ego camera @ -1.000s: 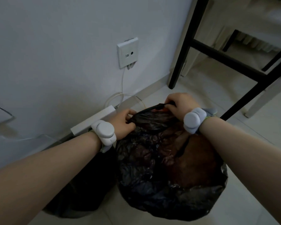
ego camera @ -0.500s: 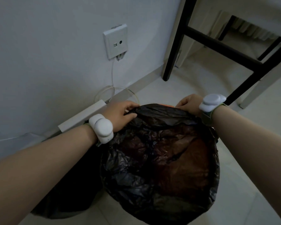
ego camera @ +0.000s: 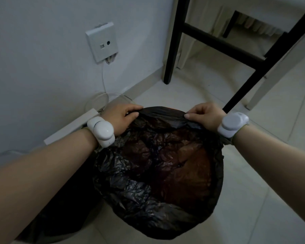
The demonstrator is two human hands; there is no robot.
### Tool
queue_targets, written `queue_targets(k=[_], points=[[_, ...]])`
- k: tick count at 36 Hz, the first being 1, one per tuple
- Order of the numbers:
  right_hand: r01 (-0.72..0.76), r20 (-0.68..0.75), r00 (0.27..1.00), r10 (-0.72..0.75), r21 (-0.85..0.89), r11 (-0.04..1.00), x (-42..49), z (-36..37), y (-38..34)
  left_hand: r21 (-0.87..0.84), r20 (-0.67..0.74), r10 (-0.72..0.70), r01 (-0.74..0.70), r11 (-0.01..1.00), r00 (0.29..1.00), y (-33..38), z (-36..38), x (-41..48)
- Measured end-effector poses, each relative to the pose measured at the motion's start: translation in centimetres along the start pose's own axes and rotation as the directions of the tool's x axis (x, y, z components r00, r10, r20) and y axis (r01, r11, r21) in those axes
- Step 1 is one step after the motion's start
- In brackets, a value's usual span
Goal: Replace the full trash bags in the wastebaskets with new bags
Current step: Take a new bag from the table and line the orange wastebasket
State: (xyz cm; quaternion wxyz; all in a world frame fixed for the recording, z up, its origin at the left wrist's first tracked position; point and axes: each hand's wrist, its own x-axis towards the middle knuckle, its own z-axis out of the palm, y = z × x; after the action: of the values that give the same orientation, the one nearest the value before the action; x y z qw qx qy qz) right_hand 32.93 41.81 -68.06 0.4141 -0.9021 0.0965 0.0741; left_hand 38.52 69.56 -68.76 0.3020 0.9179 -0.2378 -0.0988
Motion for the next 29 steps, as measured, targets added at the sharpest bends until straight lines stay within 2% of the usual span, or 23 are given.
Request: queue_targets(k=[4, 7, 10, 13, 15, 17, 19, 21, 24, 29], points=[[-0.075, -0.127, 0.988, 0.087, 0.102, 0.992, 0.5, 0.6, 0.4, -0.005, -0.007, 0.008, -0.008, 1.0, 1.0, 0.1, 0.2, 0.3], [-0.174, -0.107, 0.977, 0.185, 0.103, 0.979, 1.3, 1.0, 0.8, -0.051, 0.034, -0.043, 0.045, 0.998, 0.998, -0.2, 0.2, 0.2], [-0.348, 0.016, 0.937, 0.35, -0.067, 0.935, 1.7, 0.8, 1.3, -0.083, 0.094, -0.073, 0.08, 0.993, 0.993, -0.3, -0.1, -0.1], [-0.397, 0.104, 0.897, 0.43, -0.241, 0.886, 1.4, 0.4, 2.4, -0.081, 0.221, -0.102, 0.122, 0.989, 0.97, -0.6, -0.7, -0.7], [-0.376, 0.111, 0.902, 0.418, -0.278, 0.884, 1.0, 0.3, 2.9, -0.023, 0.266, -0.152, 0.164, 0.986, 0.952, -1.3, -0.5, -1.0], [-0.364, 0.105, 0.907, 0.409, -0.295, 0.883, 0.9, 0.2, 2.8, 0.003, 0.223, -0.209, 0.213, 0.977, 0.952, -1.9, -0.2, -1.0], [-0.328, 0.041, 0.937, 0.346, -0.235, 0.915, 0.8, -0.1, 2.4, 0.01, 0.173, -0.242, 0.244, 0.97, 0.955, -2.0, 0.0, -0.9], [-0.272, -0.064, 0.962, 0.267, -0.103, 0.957, 0.3, -0.6, 1.8, 0.0, 0.139, -0.277, 0.279, 0.96, 0.951, -1.5, 0.0, -0.7], [-0.172, -0.154, 0.973, 0.171, 0.01, 0.985, -1.0, -1.2, 1.2, -0.041, 0.062, -0.328, 0.331, 0.943, 0.943, -1.0, 0.0, -0.1], [-0.187, -0.121, 0.976, 0.183, -0.017, 0.982, -3.2, -0.9, 1.8, -0.199, -0.003, -0.408, 0.4, 0.895, 0.913, -0.7, 0.4, 0.0]])
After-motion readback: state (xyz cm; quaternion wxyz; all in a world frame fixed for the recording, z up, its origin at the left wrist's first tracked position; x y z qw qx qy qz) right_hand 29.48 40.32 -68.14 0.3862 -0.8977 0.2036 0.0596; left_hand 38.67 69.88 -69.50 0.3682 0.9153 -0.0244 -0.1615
